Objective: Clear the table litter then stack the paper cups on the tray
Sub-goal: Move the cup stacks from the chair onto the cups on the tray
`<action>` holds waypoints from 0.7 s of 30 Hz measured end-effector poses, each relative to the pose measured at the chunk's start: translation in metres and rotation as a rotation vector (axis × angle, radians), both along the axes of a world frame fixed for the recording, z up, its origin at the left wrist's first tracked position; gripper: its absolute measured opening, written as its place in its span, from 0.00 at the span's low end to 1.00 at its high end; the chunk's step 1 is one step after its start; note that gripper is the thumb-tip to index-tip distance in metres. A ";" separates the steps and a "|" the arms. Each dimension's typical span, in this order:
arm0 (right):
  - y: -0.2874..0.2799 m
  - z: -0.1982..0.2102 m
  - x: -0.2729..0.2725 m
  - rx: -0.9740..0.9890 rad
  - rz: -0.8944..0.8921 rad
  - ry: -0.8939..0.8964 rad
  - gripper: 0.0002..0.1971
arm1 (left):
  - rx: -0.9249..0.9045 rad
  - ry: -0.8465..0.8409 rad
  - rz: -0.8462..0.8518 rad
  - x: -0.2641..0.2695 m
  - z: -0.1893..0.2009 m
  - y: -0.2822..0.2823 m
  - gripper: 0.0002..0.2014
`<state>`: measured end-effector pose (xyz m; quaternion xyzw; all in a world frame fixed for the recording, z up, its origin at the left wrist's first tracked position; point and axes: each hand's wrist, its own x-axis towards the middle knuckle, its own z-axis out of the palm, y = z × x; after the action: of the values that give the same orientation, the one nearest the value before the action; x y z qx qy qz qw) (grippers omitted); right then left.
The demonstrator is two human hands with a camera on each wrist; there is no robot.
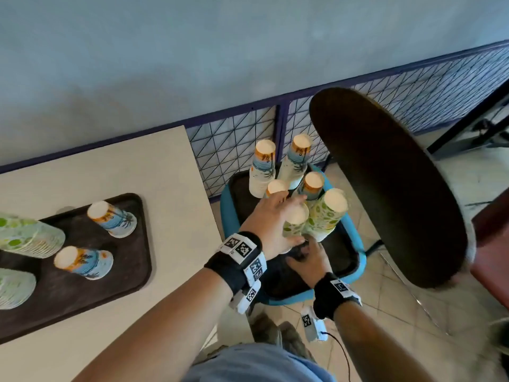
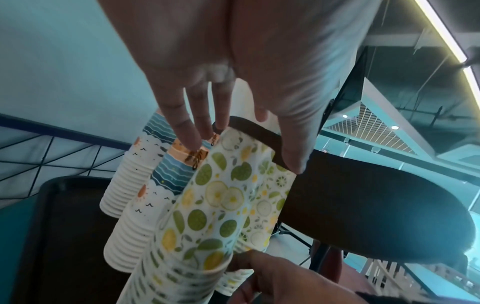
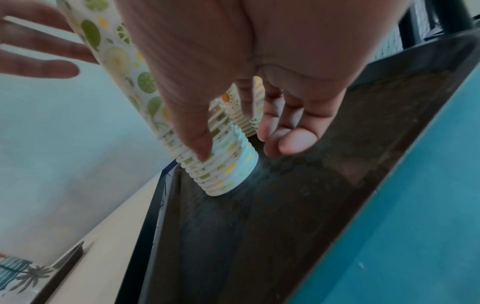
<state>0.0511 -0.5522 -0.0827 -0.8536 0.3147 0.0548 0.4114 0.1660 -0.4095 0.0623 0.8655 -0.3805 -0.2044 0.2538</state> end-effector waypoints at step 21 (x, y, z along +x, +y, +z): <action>0.017 -0.005 0.022 0.097 0.059 -0.070 0.50 | -0.092 0.059 0.304 -0.014 -0.010 0.022 0.29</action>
<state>0.0726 -0.5354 -0.0873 -0.8428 0.2721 0.0524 0.4614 0.1525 -0.3879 0.0522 0.8942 -0.2463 -0.1714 0.3322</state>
